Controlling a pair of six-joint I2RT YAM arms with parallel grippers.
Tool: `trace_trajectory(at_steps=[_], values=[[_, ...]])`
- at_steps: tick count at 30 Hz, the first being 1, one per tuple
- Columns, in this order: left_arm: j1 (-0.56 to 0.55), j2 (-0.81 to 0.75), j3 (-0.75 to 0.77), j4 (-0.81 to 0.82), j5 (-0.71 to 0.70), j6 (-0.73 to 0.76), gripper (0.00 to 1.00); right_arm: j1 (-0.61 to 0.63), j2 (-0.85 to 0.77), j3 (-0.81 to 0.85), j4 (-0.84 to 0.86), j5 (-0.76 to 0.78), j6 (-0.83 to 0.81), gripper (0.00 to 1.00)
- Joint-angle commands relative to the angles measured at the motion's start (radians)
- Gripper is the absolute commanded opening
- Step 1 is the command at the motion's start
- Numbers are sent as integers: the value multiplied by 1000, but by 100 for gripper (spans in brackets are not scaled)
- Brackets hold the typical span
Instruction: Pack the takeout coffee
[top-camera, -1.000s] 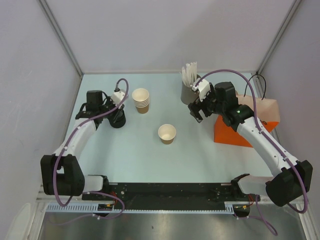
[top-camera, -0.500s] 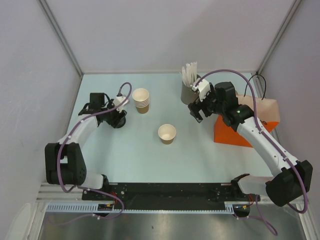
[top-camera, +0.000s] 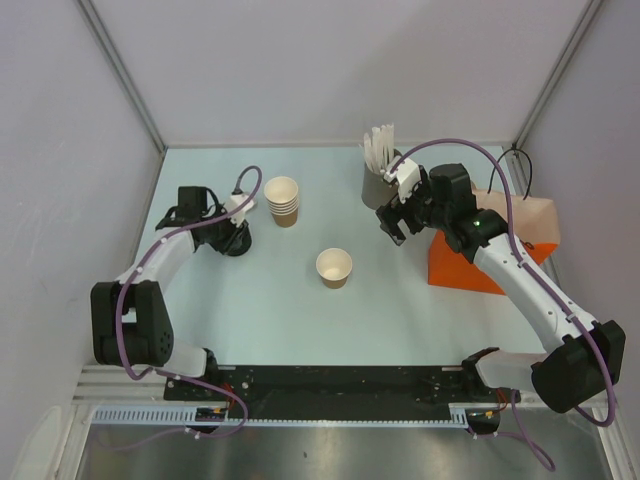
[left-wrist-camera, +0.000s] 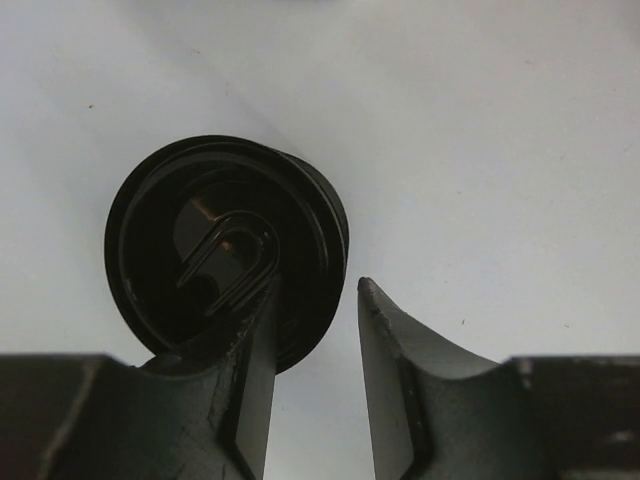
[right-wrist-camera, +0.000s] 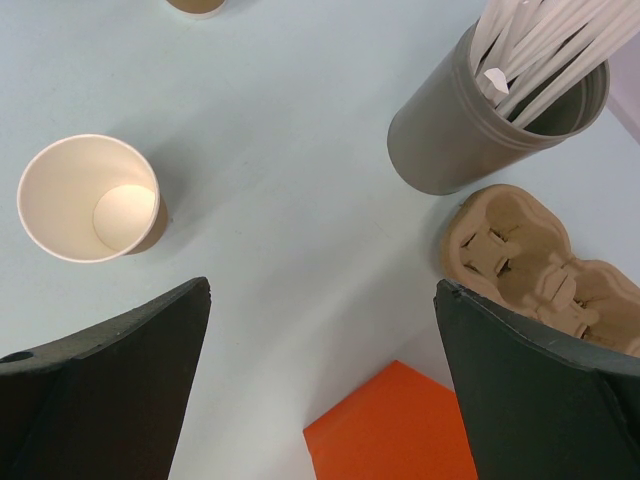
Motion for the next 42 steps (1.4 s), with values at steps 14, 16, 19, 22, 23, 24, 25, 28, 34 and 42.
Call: trace_trajectory(at_steps=[14, 16, 19, 22, 23, 24, 25, 28, 34, 42], values=[[29, -12, 35, 80, 33, -40, 22, -1, 3, 1, 9, 10, -12, 100], [29, -14, 37, 80, 35, -44, 21, 1, 5, 3, 8, 10, -12, 100], [29, -28, 38, 80, 38, -47, 17, -1, 3, 3, 8, 10, -12, 100], [29, -46, 43, 79, 47, -57, 17, 1, 6, 3, 8, 9, -12, 100], [29, -52, 44, 80, 48, -58, 17, 1, 6, 3, 6, 7, -12, 100], [29, -57, 44, 80, 50, -61, 17, 1, 5, 1, 6, 7, -12, 100], [29, -63, 47, 80, 51, -61, 17, 1, 5, 3, 8, 9, -14, 100], [30, -71, 55, 77, 54, -66, 16, 1, 5, 3, 6, 9, -14, 100], [29, -91, 84, 40, 74, -69, 16, 1, 6, 3, 8, 6, -12, 100], [27, -182, 136, -130, 225, -15, 16, 2, 5, 1, -9, -31, -29, 100]])
